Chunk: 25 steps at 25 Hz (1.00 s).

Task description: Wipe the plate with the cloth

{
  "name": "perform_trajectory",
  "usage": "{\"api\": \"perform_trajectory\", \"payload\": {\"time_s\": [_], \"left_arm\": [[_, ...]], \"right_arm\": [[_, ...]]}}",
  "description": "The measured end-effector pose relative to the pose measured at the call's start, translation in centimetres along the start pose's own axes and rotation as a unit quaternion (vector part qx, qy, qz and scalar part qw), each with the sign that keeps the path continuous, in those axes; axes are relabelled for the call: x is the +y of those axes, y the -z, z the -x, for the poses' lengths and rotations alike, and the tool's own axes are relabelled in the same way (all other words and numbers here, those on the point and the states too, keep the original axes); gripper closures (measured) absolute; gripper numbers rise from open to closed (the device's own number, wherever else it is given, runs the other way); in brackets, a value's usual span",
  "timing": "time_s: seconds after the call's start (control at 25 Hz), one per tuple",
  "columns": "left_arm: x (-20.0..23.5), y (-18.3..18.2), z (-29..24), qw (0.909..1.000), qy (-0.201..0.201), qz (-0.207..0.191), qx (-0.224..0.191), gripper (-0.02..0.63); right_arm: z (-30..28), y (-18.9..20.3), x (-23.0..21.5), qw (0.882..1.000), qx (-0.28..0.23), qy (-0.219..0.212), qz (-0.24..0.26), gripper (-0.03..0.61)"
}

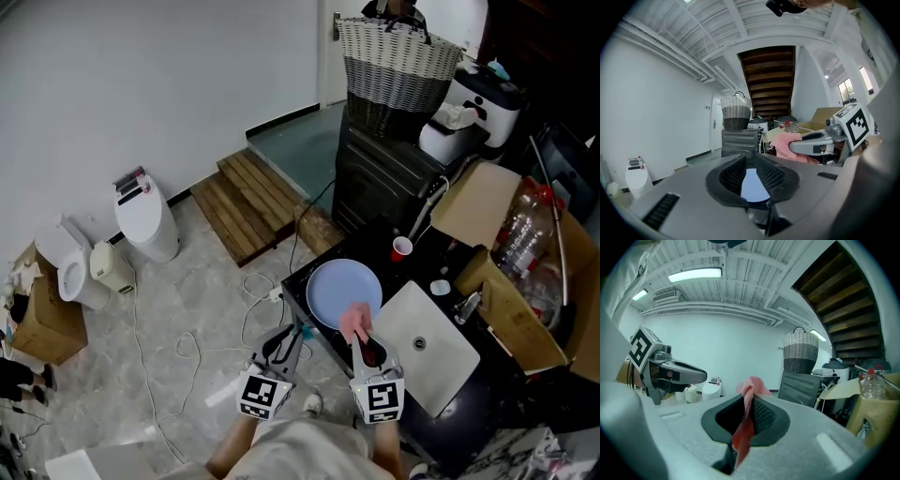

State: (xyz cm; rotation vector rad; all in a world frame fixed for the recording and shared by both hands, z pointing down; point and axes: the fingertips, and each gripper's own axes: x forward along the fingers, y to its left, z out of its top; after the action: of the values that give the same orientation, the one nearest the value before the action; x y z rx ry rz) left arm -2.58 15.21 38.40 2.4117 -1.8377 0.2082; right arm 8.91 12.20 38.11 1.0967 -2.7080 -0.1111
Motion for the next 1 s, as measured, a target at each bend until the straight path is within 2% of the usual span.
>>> {"api": "perform_trajectory", "payload": {"time_s": [0.36,0.76,1.0], "left_arm": [[-0.9,-1.9,-4.5,0.9999,-0.008,0.0,-0.008,0.549],[-0.4,-1.4,-6.5,0.9998,-0.015,0.0,0.011,0.551],[0.2,-1.5,-8.8,0.9998,0.002,-0.009,0.015,0.551]], "right_arm": [[-2.0,0.0,-3.7,1.0,0.015,-0.017,-0.015,0.554],[-3.8,1.1,-5.2,0.999,0.022,-0.025,-0.033,0.554],[-5.3,1.7,-5.9,0.999,0.024,-0.02,-0.028,0.554]]}}
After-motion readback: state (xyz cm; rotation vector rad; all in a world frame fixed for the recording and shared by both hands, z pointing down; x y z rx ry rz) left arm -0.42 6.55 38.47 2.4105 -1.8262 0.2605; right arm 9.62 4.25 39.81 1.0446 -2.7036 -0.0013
